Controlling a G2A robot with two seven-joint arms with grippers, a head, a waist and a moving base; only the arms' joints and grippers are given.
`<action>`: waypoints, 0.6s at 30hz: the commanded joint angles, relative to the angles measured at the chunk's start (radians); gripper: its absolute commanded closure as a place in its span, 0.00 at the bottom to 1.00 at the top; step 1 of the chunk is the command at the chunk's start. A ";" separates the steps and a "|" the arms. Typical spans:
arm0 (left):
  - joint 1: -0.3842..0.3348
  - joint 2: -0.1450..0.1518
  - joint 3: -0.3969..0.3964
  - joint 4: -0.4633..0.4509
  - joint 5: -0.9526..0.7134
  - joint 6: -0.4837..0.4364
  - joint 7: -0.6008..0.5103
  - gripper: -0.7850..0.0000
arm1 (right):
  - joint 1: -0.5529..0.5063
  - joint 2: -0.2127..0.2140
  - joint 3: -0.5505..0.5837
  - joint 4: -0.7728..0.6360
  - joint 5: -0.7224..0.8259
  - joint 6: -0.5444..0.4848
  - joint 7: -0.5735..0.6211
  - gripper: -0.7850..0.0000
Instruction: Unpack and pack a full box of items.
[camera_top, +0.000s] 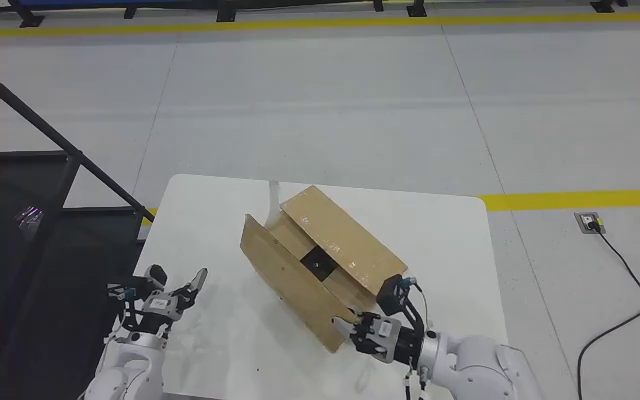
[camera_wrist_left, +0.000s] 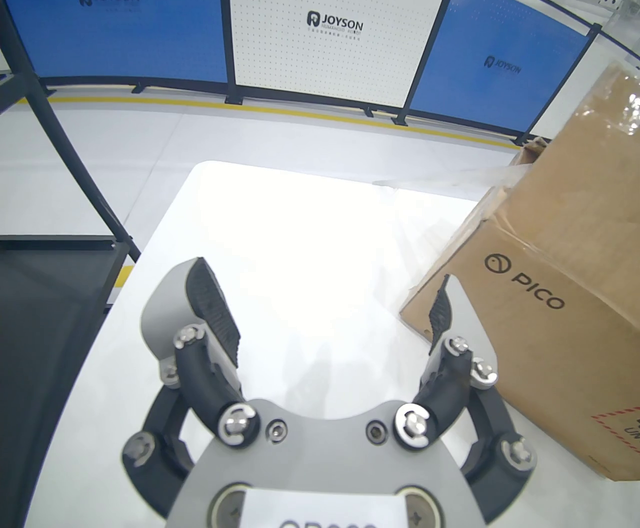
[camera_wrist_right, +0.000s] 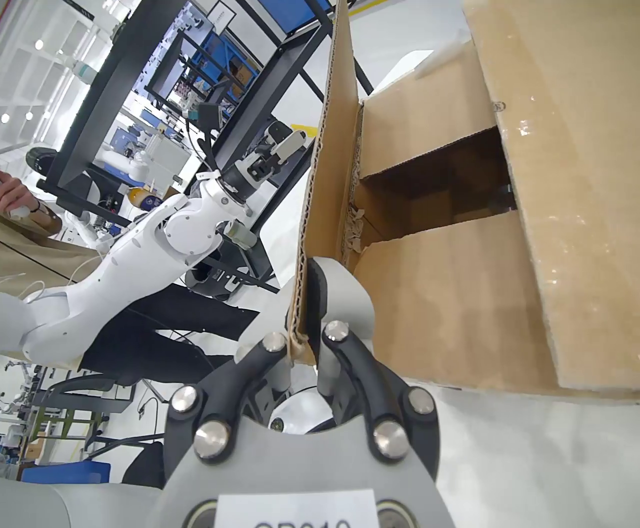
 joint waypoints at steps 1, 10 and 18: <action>-0.019 0.000 0.008 0.012 0.013 0.005 -0.020 0.00 | -0.008 0.005 0.011 -0.004 -0.009 -0.011 0.001 1.00; -0.132 0.000 0.055 0.076 0.064 -0.023 -0.100 0.00 | -0.015 0.022 0.051 0.021 0.013 -0.103 -0.019 1.00; -0.275 -0.003 0.126 0.190 0.104 -0.079 -0.167 0.00 | -0.034 0.035 0.079 0.018 0.014 -0.113 -0.031 0.00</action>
